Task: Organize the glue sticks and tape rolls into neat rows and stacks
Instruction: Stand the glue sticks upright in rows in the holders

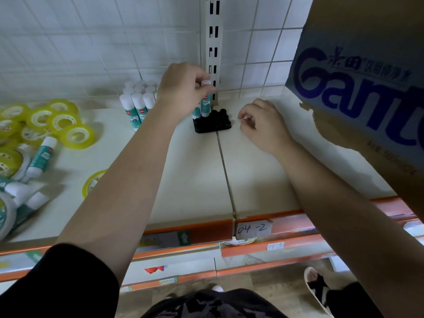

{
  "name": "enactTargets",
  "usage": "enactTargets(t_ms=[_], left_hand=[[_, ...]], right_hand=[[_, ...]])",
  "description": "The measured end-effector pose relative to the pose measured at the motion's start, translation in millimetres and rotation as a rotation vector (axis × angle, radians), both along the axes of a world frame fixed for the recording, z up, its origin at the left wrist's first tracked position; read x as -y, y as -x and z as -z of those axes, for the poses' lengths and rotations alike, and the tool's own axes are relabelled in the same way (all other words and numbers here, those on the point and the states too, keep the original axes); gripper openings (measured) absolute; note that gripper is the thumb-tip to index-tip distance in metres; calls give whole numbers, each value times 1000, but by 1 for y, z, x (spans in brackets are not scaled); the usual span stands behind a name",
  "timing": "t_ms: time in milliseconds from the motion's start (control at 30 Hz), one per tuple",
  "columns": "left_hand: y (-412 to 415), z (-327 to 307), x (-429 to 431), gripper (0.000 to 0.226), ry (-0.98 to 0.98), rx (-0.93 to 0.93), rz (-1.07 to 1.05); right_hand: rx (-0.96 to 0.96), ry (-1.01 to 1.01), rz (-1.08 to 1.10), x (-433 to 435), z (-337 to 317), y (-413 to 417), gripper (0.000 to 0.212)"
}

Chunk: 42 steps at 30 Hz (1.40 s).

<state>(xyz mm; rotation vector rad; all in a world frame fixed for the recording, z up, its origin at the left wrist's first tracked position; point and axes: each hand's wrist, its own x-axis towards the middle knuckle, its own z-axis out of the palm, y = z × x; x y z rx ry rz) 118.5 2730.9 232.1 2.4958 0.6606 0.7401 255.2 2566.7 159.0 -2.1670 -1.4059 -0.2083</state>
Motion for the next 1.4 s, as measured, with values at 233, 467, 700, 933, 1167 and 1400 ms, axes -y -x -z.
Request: enactTargets(t_ms=[233, 467, 700, 933, 1167, 1400], left_hand=[[0, -5, -6, 22, 52, -20, 5], [-6, -4, -9, 27, 41, -68, 1], [-4, -2, -10, 31, 36, -103, 1], [-4, -13, -12, 25, 17, -156, 78], [-4, -9, -11, 23, -33, -181, 95], [-4, -7, -7, 22, -178, -237, 79]], right_hand=[[-19, -6, -1, 0, 0, -1, 15], [-11, -16, -4, 0, 0, -2, 15], [-8, -7, 1, 0, 0, -2, 15], [-18, 1, 2, 0, -1, -1, 15], [-28, -12, 5, -1, 0, -1, 15], [-15, -10, 4, 0, -1, 0, 15]])
